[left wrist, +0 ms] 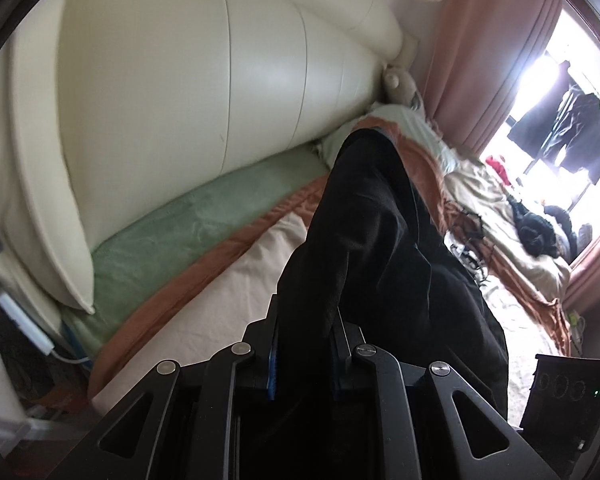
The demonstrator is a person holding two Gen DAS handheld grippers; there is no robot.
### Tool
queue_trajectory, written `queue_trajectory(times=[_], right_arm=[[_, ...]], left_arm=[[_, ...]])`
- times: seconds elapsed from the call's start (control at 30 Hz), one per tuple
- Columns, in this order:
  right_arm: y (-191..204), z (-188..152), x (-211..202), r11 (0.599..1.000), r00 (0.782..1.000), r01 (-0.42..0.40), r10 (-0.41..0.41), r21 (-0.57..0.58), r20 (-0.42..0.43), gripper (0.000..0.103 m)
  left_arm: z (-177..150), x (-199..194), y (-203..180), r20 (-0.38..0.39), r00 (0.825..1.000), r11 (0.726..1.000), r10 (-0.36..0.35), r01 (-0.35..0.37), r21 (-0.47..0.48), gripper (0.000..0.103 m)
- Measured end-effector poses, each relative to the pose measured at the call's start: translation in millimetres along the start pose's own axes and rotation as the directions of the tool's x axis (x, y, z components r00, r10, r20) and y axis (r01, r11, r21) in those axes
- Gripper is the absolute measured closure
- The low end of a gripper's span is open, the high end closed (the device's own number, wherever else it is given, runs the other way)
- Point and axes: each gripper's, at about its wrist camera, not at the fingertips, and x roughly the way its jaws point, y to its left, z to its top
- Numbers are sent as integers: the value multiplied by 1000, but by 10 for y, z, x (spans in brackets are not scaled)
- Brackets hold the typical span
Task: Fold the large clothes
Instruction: 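Lower the folded shirt onto the bed edge by the headboard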
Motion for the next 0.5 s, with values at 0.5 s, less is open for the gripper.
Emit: queue_trajectory(times=[0.5], right_arm=[[-1188,-241,343,974,989,143,-132,177,-72,85]], left_arm=[[-407,-51,149,-20,982,982,189,-189,17,66]])
